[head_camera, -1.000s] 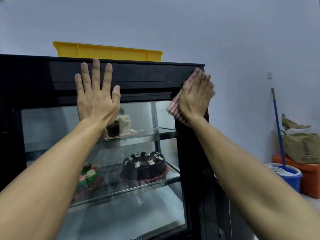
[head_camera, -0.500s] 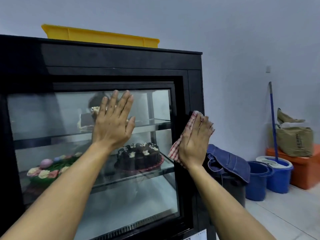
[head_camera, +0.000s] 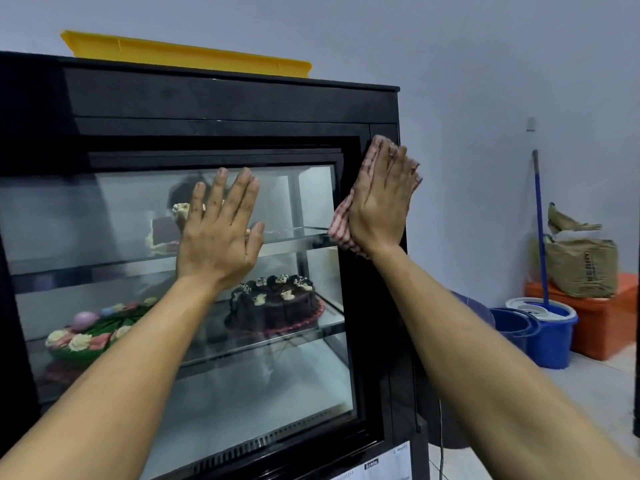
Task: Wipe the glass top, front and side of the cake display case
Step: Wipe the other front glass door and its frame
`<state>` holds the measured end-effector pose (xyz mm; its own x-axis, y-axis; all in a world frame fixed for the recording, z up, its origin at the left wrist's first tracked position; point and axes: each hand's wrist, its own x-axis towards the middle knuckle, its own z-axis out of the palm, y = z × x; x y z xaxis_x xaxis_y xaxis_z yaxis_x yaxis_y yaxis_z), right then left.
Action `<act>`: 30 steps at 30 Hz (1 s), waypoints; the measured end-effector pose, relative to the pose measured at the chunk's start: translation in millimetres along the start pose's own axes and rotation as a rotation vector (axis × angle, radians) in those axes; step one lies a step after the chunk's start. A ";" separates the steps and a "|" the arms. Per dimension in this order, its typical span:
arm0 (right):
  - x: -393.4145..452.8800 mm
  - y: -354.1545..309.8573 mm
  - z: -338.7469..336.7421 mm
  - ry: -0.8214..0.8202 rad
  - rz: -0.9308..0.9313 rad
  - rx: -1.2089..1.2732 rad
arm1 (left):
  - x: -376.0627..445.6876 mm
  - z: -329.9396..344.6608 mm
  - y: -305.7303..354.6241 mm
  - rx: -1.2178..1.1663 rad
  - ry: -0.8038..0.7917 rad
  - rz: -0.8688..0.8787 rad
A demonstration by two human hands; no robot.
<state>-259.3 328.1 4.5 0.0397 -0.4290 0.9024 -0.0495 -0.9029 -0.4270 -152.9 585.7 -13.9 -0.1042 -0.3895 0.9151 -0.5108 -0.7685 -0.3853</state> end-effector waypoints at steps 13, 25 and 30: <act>-124.0 40.5 4.9 -0.011 0.078 -0.003 | 0.3 -1.4 1.1 0.008 -0.007 -0.016; -214.7 89.3 3.9 -0.054 0.067 -0.002 | -1.2 -0.3 0.4 -0.001 -0.019 -0.012; -346.8 114.0 -3.3 -0.165 0.400 0.034 | -0.4 -1.2 1.6 -0.010 -0.017 -0.023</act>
<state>-282.0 374.0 -357.0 0.1834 -0.7416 0.6453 -0.0611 -0.6638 -0.7454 -154.7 585.2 -14.7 -0.0783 -0.3805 0.9215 -0.5217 -0.7720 -0.3631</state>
